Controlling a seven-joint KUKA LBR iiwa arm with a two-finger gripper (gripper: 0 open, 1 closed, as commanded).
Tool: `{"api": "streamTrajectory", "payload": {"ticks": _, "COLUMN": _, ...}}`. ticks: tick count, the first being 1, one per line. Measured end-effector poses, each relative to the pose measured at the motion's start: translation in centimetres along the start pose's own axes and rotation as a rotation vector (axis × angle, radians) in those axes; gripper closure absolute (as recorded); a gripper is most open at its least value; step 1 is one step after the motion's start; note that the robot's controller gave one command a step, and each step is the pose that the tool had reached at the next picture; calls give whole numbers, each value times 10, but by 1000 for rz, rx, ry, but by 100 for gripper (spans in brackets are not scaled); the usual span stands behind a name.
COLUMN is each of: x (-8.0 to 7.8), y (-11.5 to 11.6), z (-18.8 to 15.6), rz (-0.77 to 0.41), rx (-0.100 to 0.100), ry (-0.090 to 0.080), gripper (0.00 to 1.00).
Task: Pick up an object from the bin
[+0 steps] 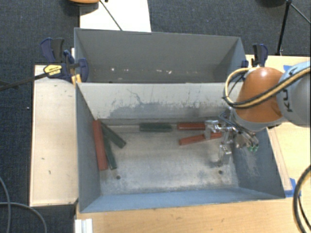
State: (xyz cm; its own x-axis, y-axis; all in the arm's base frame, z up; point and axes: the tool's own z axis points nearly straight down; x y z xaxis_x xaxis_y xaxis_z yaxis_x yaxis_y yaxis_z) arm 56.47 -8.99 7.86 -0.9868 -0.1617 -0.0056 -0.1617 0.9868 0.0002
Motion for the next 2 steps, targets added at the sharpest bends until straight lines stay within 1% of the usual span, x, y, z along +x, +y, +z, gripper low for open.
{"api": "streamTrajectory", "payload": {"ticks": 1, "x": -14, "y": 12, "z": 11, "rz": 159, "rx": 0, "ry": 4, "gripper": 0}}
{"api": "streamTrajectory", "payload": {"ticks": 2, "x": -22, "y": 25, "z": 5, "rz": 158, "rx": 1, "ry": 1, "gripper": 0}}
